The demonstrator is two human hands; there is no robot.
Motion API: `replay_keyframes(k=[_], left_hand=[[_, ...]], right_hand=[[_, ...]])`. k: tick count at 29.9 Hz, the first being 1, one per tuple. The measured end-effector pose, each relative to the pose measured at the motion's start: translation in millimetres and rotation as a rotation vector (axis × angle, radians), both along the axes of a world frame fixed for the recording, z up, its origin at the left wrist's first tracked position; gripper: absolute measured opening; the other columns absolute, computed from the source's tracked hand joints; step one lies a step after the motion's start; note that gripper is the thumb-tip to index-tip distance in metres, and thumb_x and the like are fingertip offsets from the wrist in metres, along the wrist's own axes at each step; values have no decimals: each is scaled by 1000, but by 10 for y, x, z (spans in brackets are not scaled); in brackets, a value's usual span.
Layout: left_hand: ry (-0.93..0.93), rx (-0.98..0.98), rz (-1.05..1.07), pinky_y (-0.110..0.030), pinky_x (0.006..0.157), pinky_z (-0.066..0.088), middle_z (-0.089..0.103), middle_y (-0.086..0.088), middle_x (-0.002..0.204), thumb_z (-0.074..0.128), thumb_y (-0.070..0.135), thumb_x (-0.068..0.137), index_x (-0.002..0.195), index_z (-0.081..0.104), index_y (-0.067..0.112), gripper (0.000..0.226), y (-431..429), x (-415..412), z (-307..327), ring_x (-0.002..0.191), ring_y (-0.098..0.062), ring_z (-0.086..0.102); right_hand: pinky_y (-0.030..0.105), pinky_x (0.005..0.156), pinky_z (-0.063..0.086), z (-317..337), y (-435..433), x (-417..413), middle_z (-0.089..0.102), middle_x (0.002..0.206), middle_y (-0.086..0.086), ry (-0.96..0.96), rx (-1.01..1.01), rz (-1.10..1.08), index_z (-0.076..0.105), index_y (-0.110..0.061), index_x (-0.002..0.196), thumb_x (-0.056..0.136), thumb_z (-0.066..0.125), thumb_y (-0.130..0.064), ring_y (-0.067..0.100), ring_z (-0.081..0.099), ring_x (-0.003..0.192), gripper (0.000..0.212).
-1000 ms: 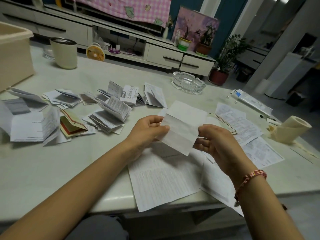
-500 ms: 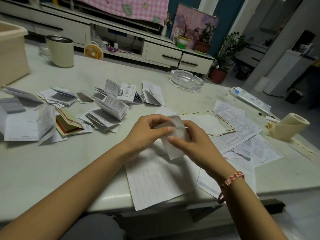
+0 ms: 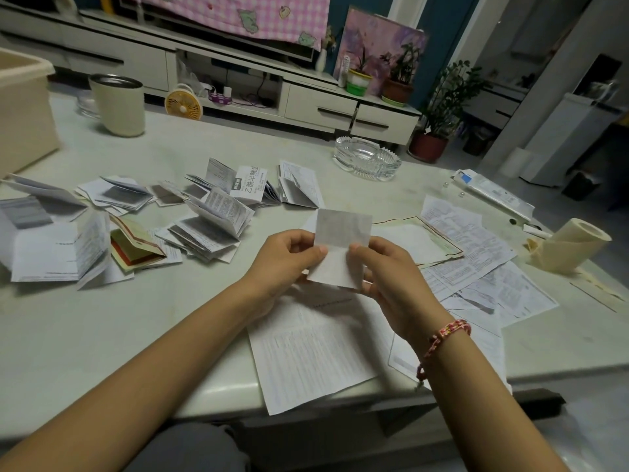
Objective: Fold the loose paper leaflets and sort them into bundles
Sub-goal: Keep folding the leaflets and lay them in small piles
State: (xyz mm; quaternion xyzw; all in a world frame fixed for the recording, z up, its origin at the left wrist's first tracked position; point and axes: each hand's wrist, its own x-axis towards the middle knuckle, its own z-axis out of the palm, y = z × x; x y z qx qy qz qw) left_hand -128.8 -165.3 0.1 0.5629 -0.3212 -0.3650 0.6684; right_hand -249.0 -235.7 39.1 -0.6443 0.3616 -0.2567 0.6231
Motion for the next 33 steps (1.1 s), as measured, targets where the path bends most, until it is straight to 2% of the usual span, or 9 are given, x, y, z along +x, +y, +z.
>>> replay_keyframes(k=[6,11,13,15,18,22,25,30,33], left_hand=[[74,-2,27,-21,45,50,59,-8,83,51,4,92,89,63,9,14,1,33,52,68,-15,56],[278,60,-74,-28,49,54,62,-7,74,43,30,97,87,65,9,33,22,31,120,61,-17,62],[219,95,-142,-28,53,53,66,-5,77,47,38,94,91,66,10,33,30,32,102,65,-16,64],[131,98,-182,-24,53,51,67,-2,79,57,31,90,93,67,10,23,39,14,71,68,-14,64],[42,98,-100,-19,48,48,63,-2,76,63,11,87,87,67,10,4,34,4,34,59,-6,60],[-9,88,-5,-17,47,48,64,-1,74,64,7,86,82,66,12,6,6,36,12,58,-4,58],[-121,77,44,-17,48,46,63,3,68,65,8,85,78,66,15,10,-6,51,0,53,0,56],[-384,88,174,-20,54,44,64,10,67,68,13,83,73,67,22,14,-42,122,-79,55,-1,54],[-438,81,259,-19,57,40,62,10,66,69,14,81,76,68,20,8,-30,217,-112,57,-3,51]], right_hand=[[24,55,57,9,-17,-12,60,93,11,-9,-13,34,59,-7,104,88,43,13,22,61,75,30],[21,52,54,2,-3,-15,62,86,12,-23,-52,-2,63,-4,73,82,37,21,21,62,70,37],[21,52,53,-6,7,-10,64,81,11,-38,-91,-9,63,-5,67,81,39,21,19,65,64,38],[22,50,54,-18,17,-3,65,75,9,-27,-172,-23,65,-5,67,81,41,20,14,65,56,37],[24,54,56,-20,9,20,64,79,3,13,-228,-42,69,-6,80,84,36,14,12,62,64,39],[21,50,52,17,-35,38,59,86,3,13,-118,-39,65,-8,99,92,43,-2,12,56,68,24],[19,49,51,-36,-55,40,61,77,3,121,-255,19,64,-8,85,89,57,-7,8,56,63,8],[25,52,47,-139,-114,123,60,61,5,295,-546,-78,56,-10,65,81,70,-18,14,58,45,23],[27,55,47,-187,-128,253,59,57,2,330,-558,-87,57,-11,62,80,71,-22,13,57,45,25]])
